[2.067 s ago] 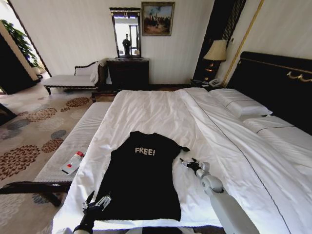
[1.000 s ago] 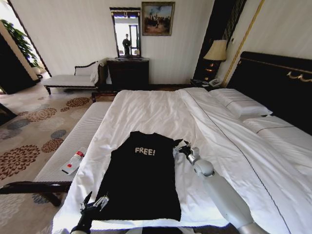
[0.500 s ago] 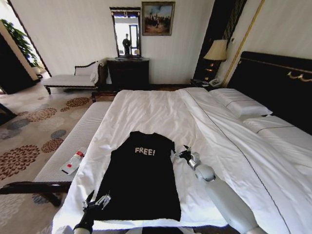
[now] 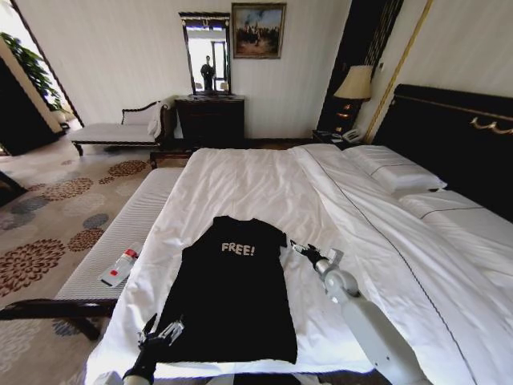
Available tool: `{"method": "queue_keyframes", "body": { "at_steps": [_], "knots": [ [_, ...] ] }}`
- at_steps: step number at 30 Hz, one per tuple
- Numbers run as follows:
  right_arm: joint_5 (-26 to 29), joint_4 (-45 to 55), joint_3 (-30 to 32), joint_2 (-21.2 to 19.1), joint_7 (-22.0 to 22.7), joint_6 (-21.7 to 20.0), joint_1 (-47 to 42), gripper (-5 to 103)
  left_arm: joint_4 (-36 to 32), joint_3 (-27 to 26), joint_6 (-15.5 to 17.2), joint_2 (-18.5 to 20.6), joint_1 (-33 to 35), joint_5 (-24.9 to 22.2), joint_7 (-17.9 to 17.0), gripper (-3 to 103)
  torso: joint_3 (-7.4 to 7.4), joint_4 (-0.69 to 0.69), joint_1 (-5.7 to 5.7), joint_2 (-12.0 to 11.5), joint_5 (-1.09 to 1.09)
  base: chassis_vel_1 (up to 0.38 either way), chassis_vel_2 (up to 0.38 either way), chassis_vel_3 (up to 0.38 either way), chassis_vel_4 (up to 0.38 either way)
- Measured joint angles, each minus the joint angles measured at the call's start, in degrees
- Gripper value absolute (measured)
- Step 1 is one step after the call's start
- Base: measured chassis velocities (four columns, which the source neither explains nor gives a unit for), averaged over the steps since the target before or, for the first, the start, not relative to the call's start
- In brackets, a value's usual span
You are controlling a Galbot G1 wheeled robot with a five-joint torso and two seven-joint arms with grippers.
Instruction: Fold the clothes on the bed.
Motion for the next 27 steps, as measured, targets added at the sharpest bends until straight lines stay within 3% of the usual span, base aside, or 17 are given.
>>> {"method": "queue_keyframes", "body": {
  "at_steps": [2,5,13,15,18,23,27],
  "knots": [
    [3.58,-2.65,-0.91,0.39,0.44,-1.29,2.99,100,-0.07,-0.76,-0.34,-0.09,0.87,0.0,0.3,100,0.0,-0.03,0.0,0.0,0.01,0.0,0.0,0.0,0.0],
    [4.36,-4.6,-2.33,0.53,0.47,-2.19,5.36,103,-0.06,-1.11,-0.53,-0.18,1.3,-0.07,0.45,100,0.0,-0.04,0.0,0.0,0.01,0.0,0.0,0.0,0.0],
    [-1.39,-10.86,-5.73,0.82,-0.92,-2.61,10.58,94,-0.25,-0.76,-0.52,-0.87,1.07,0.01,0.48,100,0.0,-0.03,0.0,0.0,0.0,0.0,0.0,0.0,0.0],
    [-3.18,-12.08,-6.69,0.46,-1.64,-3.29,11.31,79,-0.1,-0.78,-0.51,-0.85,1.01,0.0,0.49,100,0.0,-0.04,0.0,0.0,0.01,0.0,0.0,0.0,0.0],
    [-4.35,-12.74,-7.26,0.21,-2.18,-3.86,11.45,73,0.01,-0.86,-0.51,-0.75,0.94,-0.14,0.5,100,0.0,-0.04,0.0,0.0,0.0,0.0,0.0,0.0,0.0],
    [-6.18,-14.21,-8.62,0.07,-3.26,-4.32,11.62,51,0.23,-1.13,-0.47,-0.58,0.73,-0.72,0.52,100,0.0,-0.05,0.0,0.0,0.01,0.0,0.0,0.0,0.0],
    [-6.19,-14.52,-9.05,0.31,-3.36,-4.34,12.1,41,0.39,-1.44,-0.47,-0.52,0.76,-1.15,0.56,100,0.0,-0.04,0.0,0.0,0.01,0.0,0.0,0.0,0.0]
  ]
}}
